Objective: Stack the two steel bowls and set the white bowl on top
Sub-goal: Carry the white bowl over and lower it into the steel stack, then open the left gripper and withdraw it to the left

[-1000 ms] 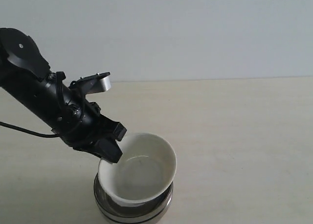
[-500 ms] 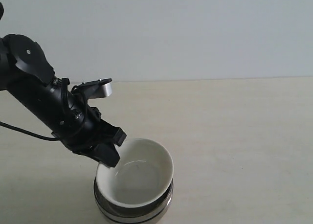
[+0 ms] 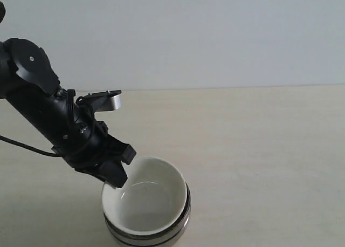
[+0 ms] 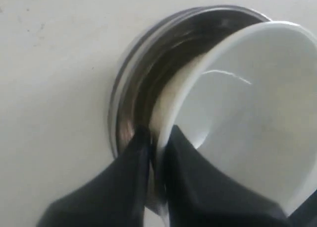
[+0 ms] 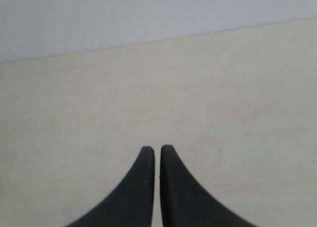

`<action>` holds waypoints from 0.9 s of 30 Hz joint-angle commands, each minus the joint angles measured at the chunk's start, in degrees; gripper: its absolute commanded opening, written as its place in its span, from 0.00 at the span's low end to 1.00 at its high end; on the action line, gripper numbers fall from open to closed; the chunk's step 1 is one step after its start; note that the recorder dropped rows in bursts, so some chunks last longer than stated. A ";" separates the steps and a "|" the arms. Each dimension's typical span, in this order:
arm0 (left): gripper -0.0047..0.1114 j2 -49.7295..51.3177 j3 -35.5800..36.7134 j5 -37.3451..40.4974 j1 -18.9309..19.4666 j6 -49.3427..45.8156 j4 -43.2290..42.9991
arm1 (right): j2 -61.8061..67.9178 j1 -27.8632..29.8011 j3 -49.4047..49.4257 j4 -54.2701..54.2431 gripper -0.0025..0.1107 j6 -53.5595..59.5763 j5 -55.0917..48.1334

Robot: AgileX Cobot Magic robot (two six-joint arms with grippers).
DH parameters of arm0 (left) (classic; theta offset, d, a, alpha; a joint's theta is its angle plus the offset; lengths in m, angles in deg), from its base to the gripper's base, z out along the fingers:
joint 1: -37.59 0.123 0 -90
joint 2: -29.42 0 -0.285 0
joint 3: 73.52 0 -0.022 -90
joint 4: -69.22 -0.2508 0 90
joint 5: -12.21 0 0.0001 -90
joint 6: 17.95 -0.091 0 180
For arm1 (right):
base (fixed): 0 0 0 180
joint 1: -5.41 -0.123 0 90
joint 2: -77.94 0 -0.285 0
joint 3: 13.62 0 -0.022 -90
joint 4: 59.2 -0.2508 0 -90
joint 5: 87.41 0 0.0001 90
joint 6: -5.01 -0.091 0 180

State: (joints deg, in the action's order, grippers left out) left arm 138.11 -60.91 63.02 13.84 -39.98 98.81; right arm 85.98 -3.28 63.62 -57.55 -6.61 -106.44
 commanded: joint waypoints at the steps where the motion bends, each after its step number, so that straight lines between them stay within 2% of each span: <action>1: 0.24 0.86 -0.39 -0.40 -0.33 0.19 2.26 | -0.25 0.16 -0.03 0.45 0.02 0.03 0.58; 4: 0.37 1.50 -0.39 -0.30 -0.33 0.19 2.54 | -0.25 0.16 -0.03 0.45 0.02 0.03 0.58; 6: 0.42 1.62 -0.39 -0.30 -0.33 0.19 2.44 | -0.25 0.16 -0.03 0.45 0.02 0.03 0.58; 20: 0.42 1.40 -4.38 4.40 -0.12 0.22 1.66 | -0.25 0.16 -0.03 0.45 0.02 0.03 0.58; 27: 0.40 0.31 -7.07 8.83 0.13 8.19 -9.89 | -0.25 0.16 -0.03 0.45 0.02 0.03 0.58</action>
State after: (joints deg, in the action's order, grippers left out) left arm 139.51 -67.38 70.44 13.70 -35.65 94.30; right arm 85.98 -3.28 63.62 -57.34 -6.61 -106.44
